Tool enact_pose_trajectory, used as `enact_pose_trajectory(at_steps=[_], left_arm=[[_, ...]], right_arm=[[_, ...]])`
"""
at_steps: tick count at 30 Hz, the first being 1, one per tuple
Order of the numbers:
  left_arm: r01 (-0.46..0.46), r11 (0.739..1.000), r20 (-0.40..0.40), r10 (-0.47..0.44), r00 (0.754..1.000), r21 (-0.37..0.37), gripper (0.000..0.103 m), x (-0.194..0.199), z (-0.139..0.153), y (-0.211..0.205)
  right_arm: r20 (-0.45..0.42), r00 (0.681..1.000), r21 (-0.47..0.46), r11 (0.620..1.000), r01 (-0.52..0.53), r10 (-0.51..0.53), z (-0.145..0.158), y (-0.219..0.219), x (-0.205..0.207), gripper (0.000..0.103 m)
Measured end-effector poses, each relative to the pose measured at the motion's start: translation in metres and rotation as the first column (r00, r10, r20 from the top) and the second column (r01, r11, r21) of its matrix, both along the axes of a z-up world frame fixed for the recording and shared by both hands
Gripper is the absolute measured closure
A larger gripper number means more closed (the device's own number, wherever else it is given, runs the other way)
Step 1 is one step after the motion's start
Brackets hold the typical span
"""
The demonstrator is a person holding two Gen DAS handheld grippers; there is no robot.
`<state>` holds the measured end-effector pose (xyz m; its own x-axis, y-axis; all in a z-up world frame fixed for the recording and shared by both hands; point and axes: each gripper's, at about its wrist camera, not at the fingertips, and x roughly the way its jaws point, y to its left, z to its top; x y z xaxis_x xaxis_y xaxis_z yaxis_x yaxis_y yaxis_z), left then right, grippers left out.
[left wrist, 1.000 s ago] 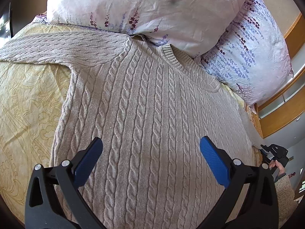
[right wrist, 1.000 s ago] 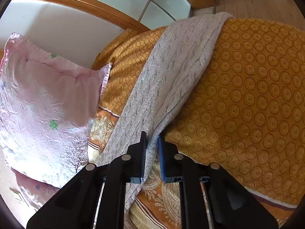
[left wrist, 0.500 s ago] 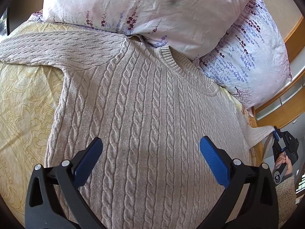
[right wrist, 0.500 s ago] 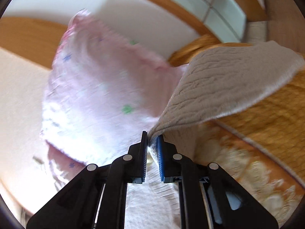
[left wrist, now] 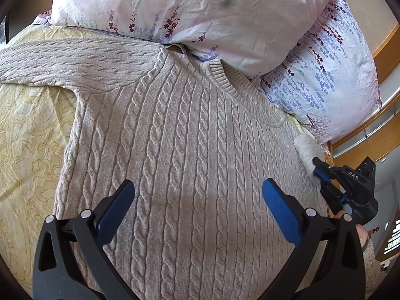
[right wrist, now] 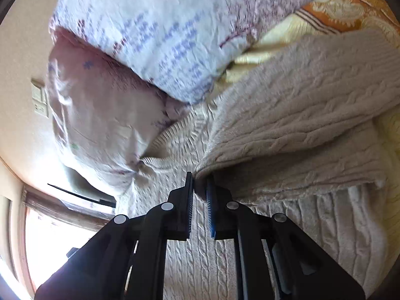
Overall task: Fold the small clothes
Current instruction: 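Lift the sleeve cuff with the right gripper and fold it across the sweater body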
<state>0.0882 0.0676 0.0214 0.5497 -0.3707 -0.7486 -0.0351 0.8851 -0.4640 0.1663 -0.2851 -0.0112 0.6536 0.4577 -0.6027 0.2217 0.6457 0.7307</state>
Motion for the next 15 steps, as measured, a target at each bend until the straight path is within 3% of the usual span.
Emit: enact_pose_trajectory(at_steps=[3,6,10,15], left_arm=[[-0.010,1.000,0.000,0.010,1.000,-0.006,0.002,0.000,0.000,0.002],[-0.026,0.999,-0.010,0.026,1.000,-0.026,0.002,0.001,-0.003,0.006],[-0.035,0.998,-0.022,0.034,0.999,-0.044,0.002,0.005,-0.006,0.009],[-0.036,0.999,-0.014,0.036,0.999,0.028,0.002,0.015,0.000,0.015]], right_arm=[[-0.016,0.999,0.021,0.999,0.034,-0.034,0.000,-0.016,0.002,0.085],[-0.009,0.990,0.051,0.989,0.142,-0.142,0.010,-0.049,0.002,0.053],[-0.034,0.953,0.122,0.945,0.303,-0.301,0.001,-0.096,-0.015,0.053],[-0.072,0.860,0.194,0.839,0.508,-0.505,-0.012,-0.141,-0.038,0.053]])
